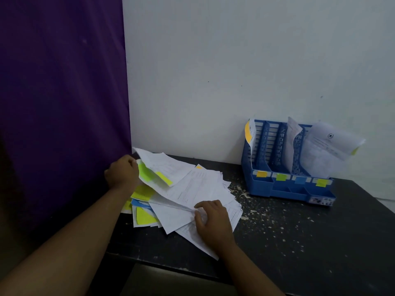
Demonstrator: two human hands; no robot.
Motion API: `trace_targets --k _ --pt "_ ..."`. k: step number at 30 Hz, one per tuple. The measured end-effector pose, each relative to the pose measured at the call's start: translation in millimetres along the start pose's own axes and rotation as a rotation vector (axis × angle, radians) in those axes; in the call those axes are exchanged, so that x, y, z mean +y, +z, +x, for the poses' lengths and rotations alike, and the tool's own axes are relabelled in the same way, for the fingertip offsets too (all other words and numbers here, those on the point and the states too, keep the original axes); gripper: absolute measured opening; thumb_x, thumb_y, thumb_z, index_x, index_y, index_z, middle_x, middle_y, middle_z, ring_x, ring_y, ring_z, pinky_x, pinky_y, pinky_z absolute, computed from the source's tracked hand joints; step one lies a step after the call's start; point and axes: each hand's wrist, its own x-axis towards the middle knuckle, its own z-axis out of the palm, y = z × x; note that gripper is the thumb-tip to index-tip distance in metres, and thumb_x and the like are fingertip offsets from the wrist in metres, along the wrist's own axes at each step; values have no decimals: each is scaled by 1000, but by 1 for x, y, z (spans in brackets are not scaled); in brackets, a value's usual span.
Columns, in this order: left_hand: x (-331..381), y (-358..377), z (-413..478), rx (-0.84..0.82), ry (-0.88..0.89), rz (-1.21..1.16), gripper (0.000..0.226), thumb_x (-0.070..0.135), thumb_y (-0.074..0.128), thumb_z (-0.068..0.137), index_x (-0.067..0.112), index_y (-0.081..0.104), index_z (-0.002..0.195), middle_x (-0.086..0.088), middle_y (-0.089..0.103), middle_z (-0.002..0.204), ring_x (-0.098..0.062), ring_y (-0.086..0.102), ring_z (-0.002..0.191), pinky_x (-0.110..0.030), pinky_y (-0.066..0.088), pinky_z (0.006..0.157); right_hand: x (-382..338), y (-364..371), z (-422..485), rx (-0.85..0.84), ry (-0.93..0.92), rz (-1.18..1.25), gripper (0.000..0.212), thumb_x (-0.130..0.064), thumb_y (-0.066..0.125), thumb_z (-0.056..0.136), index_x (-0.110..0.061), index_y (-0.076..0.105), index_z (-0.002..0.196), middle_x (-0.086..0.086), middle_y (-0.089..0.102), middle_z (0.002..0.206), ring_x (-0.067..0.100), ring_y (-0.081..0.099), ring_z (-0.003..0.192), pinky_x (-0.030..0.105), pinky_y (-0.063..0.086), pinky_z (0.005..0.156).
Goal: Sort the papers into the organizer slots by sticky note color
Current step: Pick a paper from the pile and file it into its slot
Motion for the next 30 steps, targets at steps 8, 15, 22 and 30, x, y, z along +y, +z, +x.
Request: trace_targets --k 8,15,22,30 --pt "52 -67 45 110 122 -295 20 27 42 106 16 55 96 -15 67 91 -38 60 80 -46 51 66 -20 -23 15 35 -24 -11 23 -34 58 90 -37 70 109 -24 68 109 4 55 107 35 49 93" --pt "113 -127 71 207 170 -549 20 29 44 105 14 57 101 -14 69 101 -37 61 92 -47 47 77 -57 -80 85 111 29 226 26 -25 68 90 -34 71 114 -29 66 110 3 61 104 31 52 97" --pt "173 -161 67 178 214 -773 14 22 50 105 14 59 99 3 52 75 -11 44 61 -27 35 57 -88 -147 146 113 221 527 47 -42 77 91 -34 59 134 -12 62 129 13 59 116 35 53 96" --pt "210 -147 51 57 149 -1003 16 31 56 104 25 58 89 12 48 72 1 41 53 -24 34 55 -94 -199 158 115 271 824 42 -44 74 95 -24 65 131 -7 78 114 8 75 99 32 60 91"
